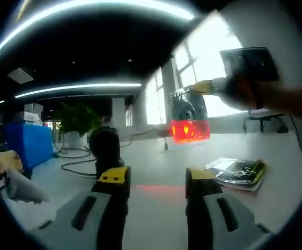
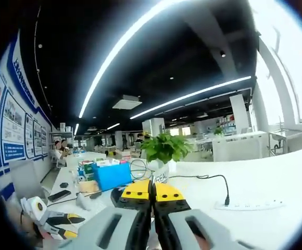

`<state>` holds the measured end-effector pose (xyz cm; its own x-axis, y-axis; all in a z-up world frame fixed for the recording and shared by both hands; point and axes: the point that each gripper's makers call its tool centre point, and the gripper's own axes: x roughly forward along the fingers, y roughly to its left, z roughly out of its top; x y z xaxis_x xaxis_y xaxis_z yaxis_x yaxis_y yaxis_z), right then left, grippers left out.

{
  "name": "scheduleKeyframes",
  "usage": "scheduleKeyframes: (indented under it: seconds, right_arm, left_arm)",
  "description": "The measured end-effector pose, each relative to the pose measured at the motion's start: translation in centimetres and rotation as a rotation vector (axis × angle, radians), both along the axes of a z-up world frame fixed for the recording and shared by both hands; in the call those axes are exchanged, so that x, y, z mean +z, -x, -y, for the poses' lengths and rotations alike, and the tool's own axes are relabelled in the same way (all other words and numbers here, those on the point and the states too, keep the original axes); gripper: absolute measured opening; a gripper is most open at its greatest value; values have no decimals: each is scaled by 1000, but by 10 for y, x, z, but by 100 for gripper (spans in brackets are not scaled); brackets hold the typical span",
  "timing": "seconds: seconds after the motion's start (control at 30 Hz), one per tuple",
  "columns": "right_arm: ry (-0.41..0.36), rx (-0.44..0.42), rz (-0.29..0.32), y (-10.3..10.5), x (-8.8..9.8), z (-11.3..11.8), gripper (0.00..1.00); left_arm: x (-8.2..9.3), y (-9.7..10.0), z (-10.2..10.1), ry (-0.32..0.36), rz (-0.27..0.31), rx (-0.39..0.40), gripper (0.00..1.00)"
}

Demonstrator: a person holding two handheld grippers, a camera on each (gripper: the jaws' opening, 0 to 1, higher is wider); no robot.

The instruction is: Clip sheet goods on table flip sheet goods clip sheet goods scan sheet goods put sheet goods back to table

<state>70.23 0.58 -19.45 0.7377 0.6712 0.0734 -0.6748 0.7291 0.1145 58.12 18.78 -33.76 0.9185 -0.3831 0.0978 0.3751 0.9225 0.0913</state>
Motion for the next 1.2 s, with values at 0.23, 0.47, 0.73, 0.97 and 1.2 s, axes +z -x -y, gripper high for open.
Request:
scheduleKeyframes:
  seconds: [0.23,0.47,0.73,0.97,1.2]
  right_arm:
    - [59,19,-8,-7,-14,-3,0]
    - [89,78,-23,-11,-21,-2,0]
    - [265,150,70,-19,-23,-3,0]
    - [316,194,100,-20,-24,-9,0]
    - [316,232,125,-19,-19,-11,0]
  left_arm:
    - [-5,2,15,-77,3,-38,35]
    - [-3,-1,6,-53,2,-18,35]
    - [1,1,11,-37,18,-34,35]
    - [5,3,11,-40,38,-39,35]
    - [5,-1,2,1,32,-20,35]
